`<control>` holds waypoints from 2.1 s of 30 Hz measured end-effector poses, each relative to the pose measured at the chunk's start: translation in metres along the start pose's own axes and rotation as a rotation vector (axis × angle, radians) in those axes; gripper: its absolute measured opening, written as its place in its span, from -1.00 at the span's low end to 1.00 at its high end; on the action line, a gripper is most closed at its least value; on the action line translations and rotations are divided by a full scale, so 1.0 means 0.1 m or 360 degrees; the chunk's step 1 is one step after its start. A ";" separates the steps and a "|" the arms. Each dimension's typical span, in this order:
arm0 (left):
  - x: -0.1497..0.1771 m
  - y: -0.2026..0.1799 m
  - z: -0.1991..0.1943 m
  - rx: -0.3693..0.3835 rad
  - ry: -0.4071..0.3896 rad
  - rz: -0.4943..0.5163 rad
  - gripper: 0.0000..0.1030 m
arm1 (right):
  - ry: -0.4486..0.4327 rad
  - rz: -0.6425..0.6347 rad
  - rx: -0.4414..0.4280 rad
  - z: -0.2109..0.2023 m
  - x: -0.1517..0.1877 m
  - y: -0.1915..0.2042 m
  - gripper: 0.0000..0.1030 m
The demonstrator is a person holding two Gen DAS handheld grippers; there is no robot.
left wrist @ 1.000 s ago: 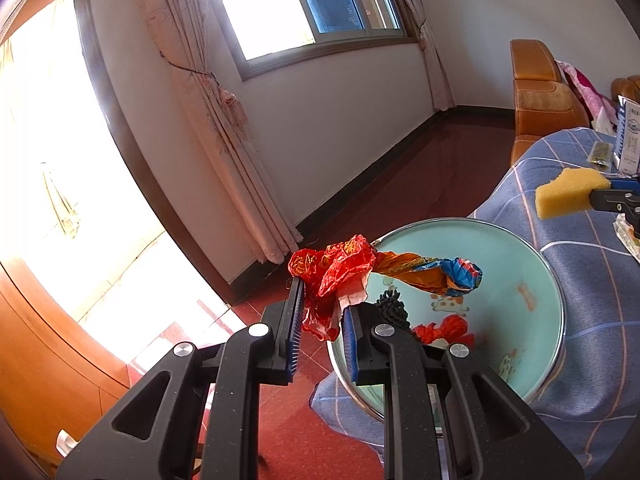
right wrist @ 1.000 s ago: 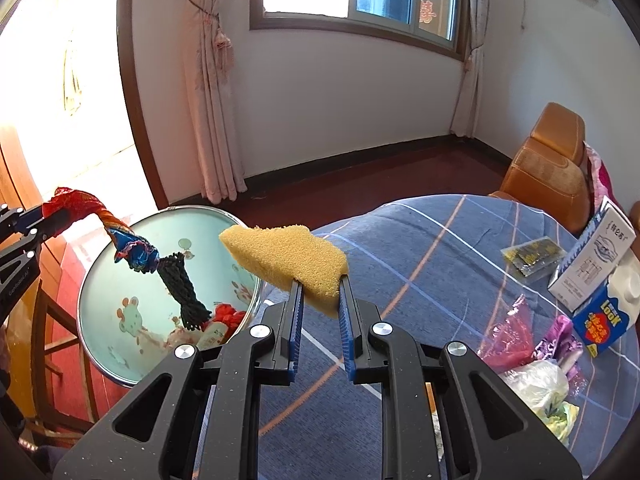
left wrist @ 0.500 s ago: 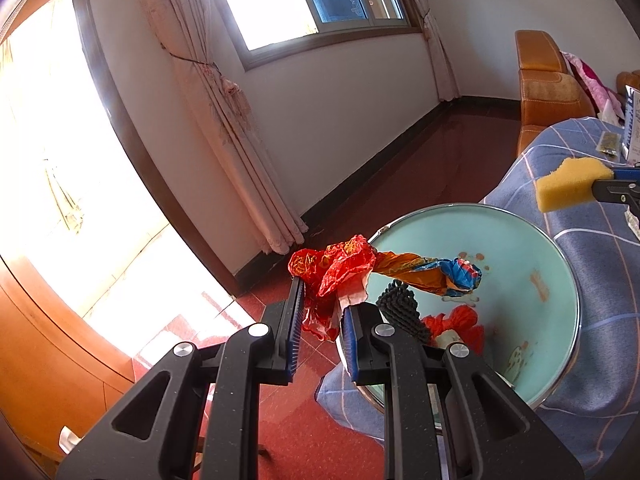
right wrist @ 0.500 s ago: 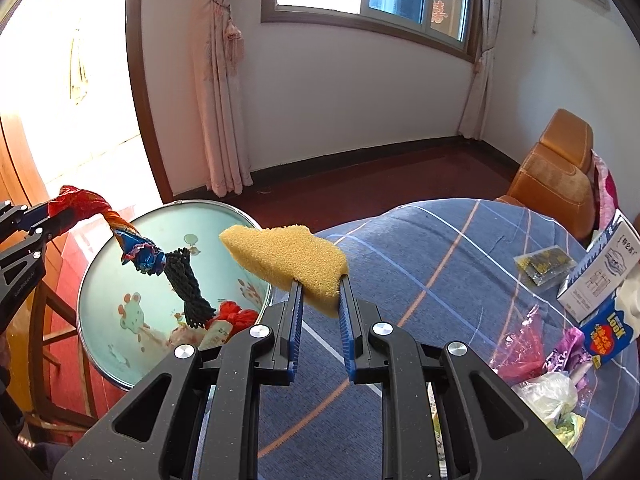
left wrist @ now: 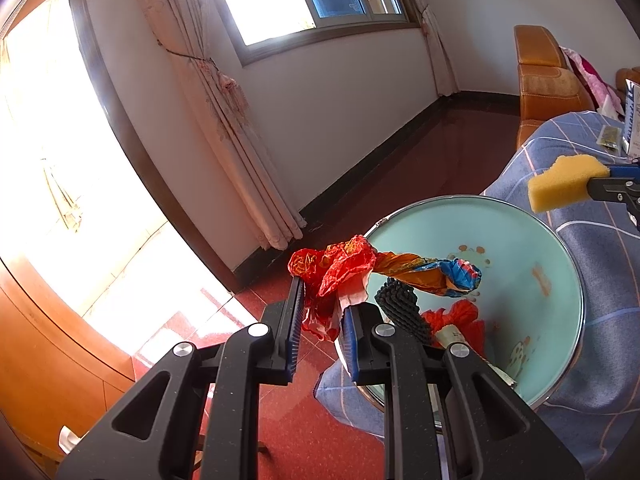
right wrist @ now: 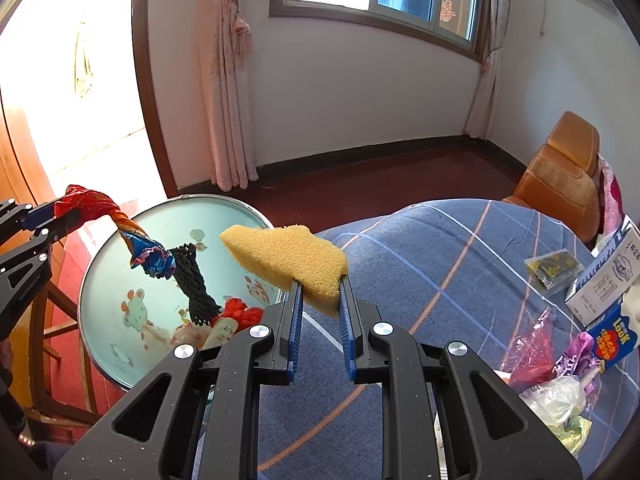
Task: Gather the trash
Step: 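Carry the red wrapper and yellow sponge over the green bin with both tools, then open both tools to drop the wrapper and sponge into the bin, then move the left tool to the white paper snack bag and grasp it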
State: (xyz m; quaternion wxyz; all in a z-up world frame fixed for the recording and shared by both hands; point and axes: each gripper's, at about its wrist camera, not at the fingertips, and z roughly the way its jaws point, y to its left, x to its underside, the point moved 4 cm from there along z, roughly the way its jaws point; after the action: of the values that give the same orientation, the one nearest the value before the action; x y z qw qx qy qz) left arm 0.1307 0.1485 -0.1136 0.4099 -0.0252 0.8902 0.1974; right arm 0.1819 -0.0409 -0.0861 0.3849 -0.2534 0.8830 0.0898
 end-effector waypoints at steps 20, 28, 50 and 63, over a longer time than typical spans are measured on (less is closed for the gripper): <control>0.01 0.00 0.03 0.0001 0.0004 0.0006 -0.36 | 0.0007 -0.0074 -0.0088 0.02 -0.02 0.20 -0.48; 0.03 0.00 0.00 -0.0022 -0.0020 -0.0003 0.05 | 0.0001 -0.0053 -0.0101 0.02 0.02 0.19 -0.10; 0.01 -0.08 -0.09 0.0007 -0.0050 0.0019 0.40 | -0.0031 0.0059 -0.0053 -0.25 0.17 0.06 0.08; 0.00 -0.97 -0.45 0.0316 -0.0103 0.0206 0.45 | -0.0127 0.0544 0.0316 -1.40 1.11 -1.19 0.24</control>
State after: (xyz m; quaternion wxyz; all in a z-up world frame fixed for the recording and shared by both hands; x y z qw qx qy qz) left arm 0.1180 0.0423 -0.1196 0.4252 0.0792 0.8914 0.1351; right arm 0.0912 -0.2343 -0.0659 0.4219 -0.0570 0.9016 0.0764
